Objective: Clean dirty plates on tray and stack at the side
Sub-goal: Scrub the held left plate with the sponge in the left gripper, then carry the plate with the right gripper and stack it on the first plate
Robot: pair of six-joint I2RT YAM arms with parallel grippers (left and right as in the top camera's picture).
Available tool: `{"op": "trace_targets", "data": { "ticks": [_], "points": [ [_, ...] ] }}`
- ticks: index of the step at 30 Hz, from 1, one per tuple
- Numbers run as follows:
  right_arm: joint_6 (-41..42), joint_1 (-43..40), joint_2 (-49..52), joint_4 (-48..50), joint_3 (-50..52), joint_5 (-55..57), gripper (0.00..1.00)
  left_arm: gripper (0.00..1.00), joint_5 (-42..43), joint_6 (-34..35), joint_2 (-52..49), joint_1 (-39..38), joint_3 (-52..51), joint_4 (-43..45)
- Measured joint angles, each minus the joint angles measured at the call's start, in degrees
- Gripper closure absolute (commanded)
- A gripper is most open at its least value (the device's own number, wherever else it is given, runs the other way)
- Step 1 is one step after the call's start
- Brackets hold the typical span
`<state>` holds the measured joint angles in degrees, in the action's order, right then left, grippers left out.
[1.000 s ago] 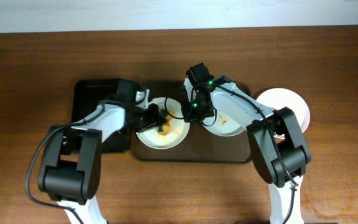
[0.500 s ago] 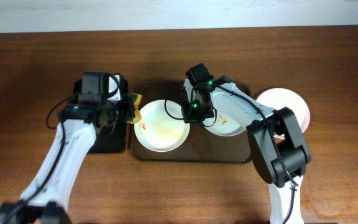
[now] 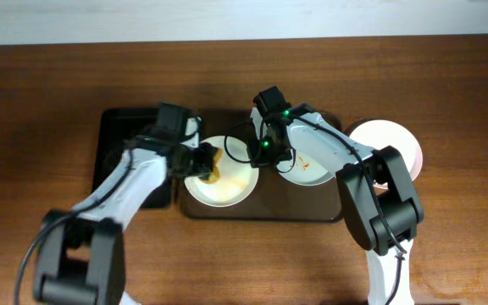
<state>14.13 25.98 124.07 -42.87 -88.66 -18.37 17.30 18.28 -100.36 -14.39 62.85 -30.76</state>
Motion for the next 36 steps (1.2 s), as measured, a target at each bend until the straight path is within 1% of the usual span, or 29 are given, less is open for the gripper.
{"op": "trace_targets", "data": {
  "ticks": [3, 6, 8, 11, 14, 16, 20, 26, 28, 32, 35, 36],
  "points": [
    [0.02, 0.0, 0.0, -0.04, 0.0, 0.0, 0.96, 1.0, -2.01, 0.76, -4.83, -1.42, -0.07, 1.95],
    [0.0, 0.0, 0.0, -0.04, 0.0, 0.0, 0.96, 1.0, -10.67, 0.98, -5.29, -1.4, -0.07, 2.69],
    [0.02, 0.0, 0.0, -0.11, 0.0, 0.0, 0.96, 1.0, -14.88, 1.01, -5.29, -1.4, -0.07, 2.6],
    [0.02, 0.0, 0.0, -0.13, 0.0, 0.0, 0.96, 1.0, -17.88, 0.98, -5.29, -1.42, -0.07, 2.54],
    [0.0, 0.0, 0.0, -0.31, 0.0, -0.02, 0.96, 1.0, -19.12, 1.01, -5.29, -1.42, 0.52, 0.79],
    [0.33, 0.0, 0.0, -0.66, -0.02, 0.02, 0.96, 1.0, -20.17, 1.01, -5.29, -1.4, 2.67, -2.6],
    [2.54, 0.0, -0.07, -1.86, -0.39, 2.51, 0.96, 1.0, -20.55, 1.01, -4.74, -1.4, 6.51, -5.27],
    [1.53, 0.02, -1.03, -3.74, -0.9, 5.51, 0.96, 1.0, -17.92, 1.01, 3.48, -0.57, 7.26, -9.42],
    [0.7, 0.02, -3.58, -5.4, -1.16, 8.81, 0.96, 1.0, -17.7, 1.01, 6.03, 2.32, 7.34, -11.67],
    [-2.36, 0.0, -10.4, -16.85, -2.32, 13.92, 0.96, 1.0, -17.7, 1.01, 6.84, 6.6, 7.41, -14.05],
    [-2.75, 0.11, -11.41, -23.56, -2.6, 17.09, 0.96, 1.0, -17.68, 1.01, 6.84, 6.86, 7.41, -14.08],
    [-2.54, 0.11, -11.41, -23.52, -2.58, 18.62, 0.96, 1.0, -17.53, 1.01, 6.84, 6.82, 7.41, -14.1]
  ]
}}
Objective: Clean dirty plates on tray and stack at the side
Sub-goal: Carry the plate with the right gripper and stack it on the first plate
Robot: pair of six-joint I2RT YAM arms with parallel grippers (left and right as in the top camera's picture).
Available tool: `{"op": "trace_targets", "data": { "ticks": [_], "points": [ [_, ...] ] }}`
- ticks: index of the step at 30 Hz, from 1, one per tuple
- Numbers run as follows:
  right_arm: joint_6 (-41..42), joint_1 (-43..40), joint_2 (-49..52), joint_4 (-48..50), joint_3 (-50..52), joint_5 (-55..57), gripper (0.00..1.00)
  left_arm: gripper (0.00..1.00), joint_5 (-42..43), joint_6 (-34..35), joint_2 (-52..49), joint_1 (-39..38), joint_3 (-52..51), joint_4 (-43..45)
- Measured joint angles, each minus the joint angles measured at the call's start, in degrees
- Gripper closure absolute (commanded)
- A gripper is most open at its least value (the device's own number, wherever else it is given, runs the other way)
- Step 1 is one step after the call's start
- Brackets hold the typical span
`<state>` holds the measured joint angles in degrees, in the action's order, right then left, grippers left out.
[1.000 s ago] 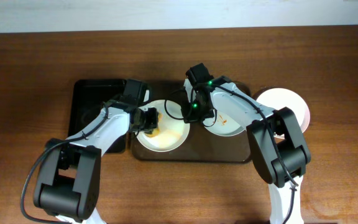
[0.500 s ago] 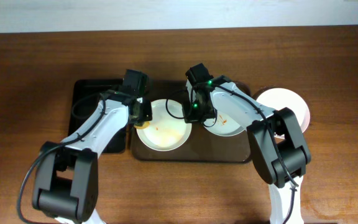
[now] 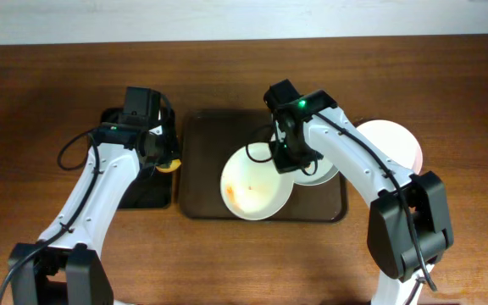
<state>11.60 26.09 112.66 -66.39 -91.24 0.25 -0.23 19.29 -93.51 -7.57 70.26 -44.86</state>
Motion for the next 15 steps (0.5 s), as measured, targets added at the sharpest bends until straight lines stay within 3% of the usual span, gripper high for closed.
{"op": "trace_targets", "data": {
  "ticks": [7, 15],
  "points": [
    [0.33, 0.0, 0.0, -0.74, -7.96, 4.02, 0.96, 1.0, 0.02, 0.0, 0.02, 0.0, 0.0, -0.37],
    [0.68, 0.0, 0.0, -17.94, -10.16, 6.67, 0.96, 1.0, 0.04, 0.0, 0.02, 0.0, 0.0, -0.79]
  ]
}}
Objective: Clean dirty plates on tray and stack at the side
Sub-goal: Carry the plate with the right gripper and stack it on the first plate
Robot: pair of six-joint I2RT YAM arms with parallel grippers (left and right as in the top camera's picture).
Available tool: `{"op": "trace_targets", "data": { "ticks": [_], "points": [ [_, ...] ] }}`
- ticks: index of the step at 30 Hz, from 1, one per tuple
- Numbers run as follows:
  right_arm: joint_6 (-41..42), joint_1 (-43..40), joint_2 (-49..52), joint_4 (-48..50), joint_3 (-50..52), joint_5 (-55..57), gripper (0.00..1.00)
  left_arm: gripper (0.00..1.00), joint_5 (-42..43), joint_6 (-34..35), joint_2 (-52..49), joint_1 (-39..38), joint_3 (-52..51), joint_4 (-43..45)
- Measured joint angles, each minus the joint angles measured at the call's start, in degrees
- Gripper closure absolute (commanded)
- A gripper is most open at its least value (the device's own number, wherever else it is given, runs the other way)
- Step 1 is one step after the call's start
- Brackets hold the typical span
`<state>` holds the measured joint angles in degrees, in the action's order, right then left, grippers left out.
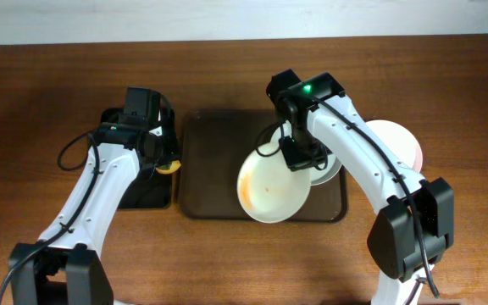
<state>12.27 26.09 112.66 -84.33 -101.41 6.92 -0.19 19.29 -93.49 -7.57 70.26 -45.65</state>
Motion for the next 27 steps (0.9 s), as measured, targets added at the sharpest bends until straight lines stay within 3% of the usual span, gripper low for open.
{"op": "trace_targets", "data": {
  "ticks": [7, 16, 22, 24, 27],
  "points": [
    [11.72, 2.45, 0.0, 2.58, 0.0, 25.31, 0.96, 1.0, -0.02, 0.0, 0.02, 0.0, 0.0, 0.0],
    [17.62, 21.09, 0.0, 6.8, 0.0, 53.66, 0.96, 1.0, 0.0, 0.0, 0.02, 0.0, 0.0, 0.0],
    [22.05, 21.57, 0.0, 7.34, 0.0, 55.01, 0.96, 1.0, -0.02, 0.0, 0.02, 0.0, 0.0, 0.0],
    [22.69, 20.11, -0.02, 8.55, 0.0, 49.86, 0.96, 1.0, 0.07, 0.0, 0.02, 0.0, 0.0, 0.0],
    [22.6, 11.15, -0.22, 12.02, 0.0, 31.32, 0.96, 1.0, 1.57, 0.0, 0.02, 0.0, 0.0, 0.04]
  ]
}}
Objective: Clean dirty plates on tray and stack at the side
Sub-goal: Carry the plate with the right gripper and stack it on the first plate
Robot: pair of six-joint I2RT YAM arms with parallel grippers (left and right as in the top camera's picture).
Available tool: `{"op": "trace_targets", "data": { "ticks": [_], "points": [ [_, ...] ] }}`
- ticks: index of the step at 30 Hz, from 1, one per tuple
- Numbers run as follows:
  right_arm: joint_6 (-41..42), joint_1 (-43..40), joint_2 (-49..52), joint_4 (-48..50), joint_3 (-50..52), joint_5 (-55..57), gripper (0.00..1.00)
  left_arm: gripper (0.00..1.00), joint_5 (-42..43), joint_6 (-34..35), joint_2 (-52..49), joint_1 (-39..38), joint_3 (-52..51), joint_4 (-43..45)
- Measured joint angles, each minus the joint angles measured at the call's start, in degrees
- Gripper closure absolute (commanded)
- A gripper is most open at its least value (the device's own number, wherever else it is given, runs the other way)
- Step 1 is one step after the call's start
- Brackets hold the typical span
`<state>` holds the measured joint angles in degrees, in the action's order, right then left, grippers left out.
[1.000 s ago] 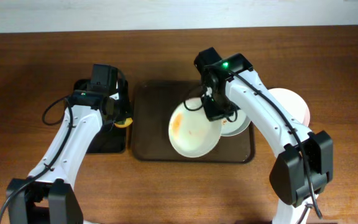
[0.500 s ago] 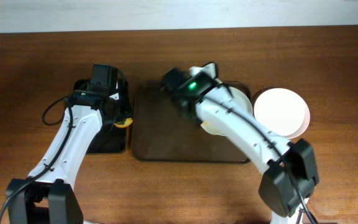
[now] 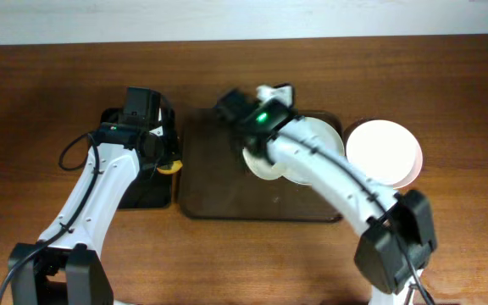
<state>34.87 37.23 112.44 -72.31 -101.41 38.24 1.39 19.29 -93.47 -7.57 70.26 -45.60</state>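
My right gripper is shut on the rim of a cream plate, which hangs tilted over the middle of the brown tray; the arm covers much of it. A second white plate lies on the tray's right part, partly under the arm. To the right of the tray sits a clean white plate on the table. My left gripper is shut on a yellow sponge at the right edge of the black bin.
The black bin stands left of the tray, close against it. The wooden table runs out to both sides and to the front. My right arm lies diagonally across the tray's right half.
The right wrist has swung to the left and turned, and the held plate now shows smaller and tilted, higher over the tray. The left arm and sponge have not moved.
The left gripper first held the sponge on a plate on the tray while the right gripper held that plate's rim. Then the sponge was over the black bin and the plate was lifted off the tray. Now the plate is turned in the right gripper.
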Motion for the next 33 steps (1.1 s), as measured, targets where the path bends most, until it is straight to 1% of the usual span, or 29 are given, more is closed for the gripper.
{"op": "trace_targets", "data": {
  "ticks": [2, 4, 6, 10, 13, 17, 20, 24, 28, 33],
  "points": [
    [-2.54, -4.42, -0.07, 2.89, 0.0, -10.86, 0.96, 1.0, 2.12, -0.02, 0.0, 0.0, 0.0, 0.85],
    [-5.88, -8.63, -0.07, 4.44, 0.0, -22.8, 0.96, 1.0, 5.97, -0.48, 0.0, 0.0, 0.0, 2.4],
    [-8.74, -10.34, -0.07, 4.76, 0.0, -30.86, 0.96, 1.0, 10.32, -1.6, 0.0, -0.02, 0.0, 3.96],
    [-11.54, -10.56, -0.07, 6.01, 0.5, -40.92, 0.96, 1.0, 14.91, -2.64, 0.0, -0.09, 0.0, 4.46],
    [-12.0, -10.51, -0.31, 12.24, 6.01, -45.77, 0.96, 1.0, 16.48, -3.48, 0.0, -0.76, 0.0, 4.48],
    [-12.2, -10.51, -0.33, 22.05, 14.58, -48.68, 0.96, 1.0, 17.29, -3.74, 0.0, -3.37, -0.02, 4.52],
    [-12.2, -10.51, -0.33, 26.8, 19.54, -49.29, 0.96, 1.0, 17.4, -3.74, 0.04, -5.75, -1.31, 5.79],
    [-12.17, -10.51, -0.33, 28.35, 22.03, -49.9, 0.96, 1.0, 17.97, -2.78, 0.07, -7.5, -7.82, 11.56],
    [-12.15, -10.51, -0.33, 28.59, 22.1, -50.23, 0.96, 1.0, 22.08, -1.27, 0.07, -7.54, -15.17, 20.35],
    [-12.2, -10.51, -0.33, 28.63, 22.1, -50.4, 0.96, 1.0, 25.18, 0.0, 0.07, -8.07, -20.61, 26.84]
  ]
}}
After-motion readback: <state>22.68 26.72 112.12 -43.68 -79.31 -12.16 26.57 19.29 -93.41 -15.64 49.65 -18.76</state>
